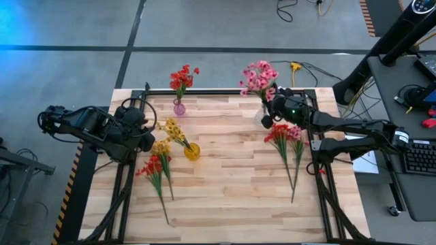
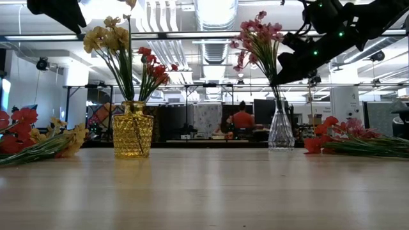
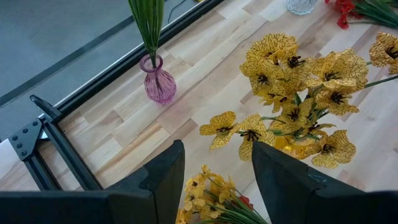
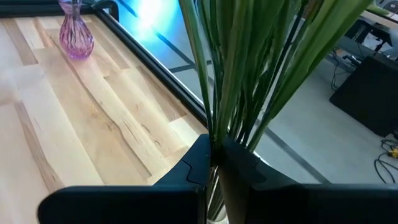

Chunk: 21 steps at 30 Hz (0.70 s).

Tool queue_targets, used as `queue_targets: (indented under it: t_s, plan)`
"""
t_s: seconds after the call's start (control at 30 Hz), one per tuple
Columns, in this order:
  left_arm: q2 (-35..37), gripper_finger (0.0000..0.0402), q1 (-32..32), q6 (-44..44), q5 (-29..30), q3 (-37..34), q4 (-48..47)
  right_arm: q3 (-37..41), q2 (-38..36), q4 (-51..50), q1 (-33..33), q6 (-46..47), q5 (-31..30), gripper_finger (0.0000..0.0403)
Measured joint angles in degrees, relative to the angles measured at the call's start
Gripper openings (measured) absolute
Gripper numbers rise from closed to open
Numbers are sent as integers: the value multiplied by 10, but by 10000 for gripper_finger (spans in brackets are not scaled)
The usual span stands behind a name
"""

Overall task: Sort flowers into vase by color
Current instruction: Put the left pink flower into the transparent flower vase

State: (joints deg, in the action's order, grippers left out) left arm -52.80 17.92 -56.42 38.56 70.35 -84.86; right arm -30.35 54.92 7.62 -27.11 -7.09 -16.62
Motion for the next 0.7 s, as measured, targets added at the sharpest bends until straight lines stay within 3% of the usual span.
queue_targets:
  t_s: [0.43, 0.7]
  plan:
    - [0, 170, 0, 0, 0, 0, 0, 24, 0, 21, 0, 5, 0, 22]
    - [0, 170, 0, 0, 0, 0, 0, 25, 1, 18, 0, 20, 0, 85]
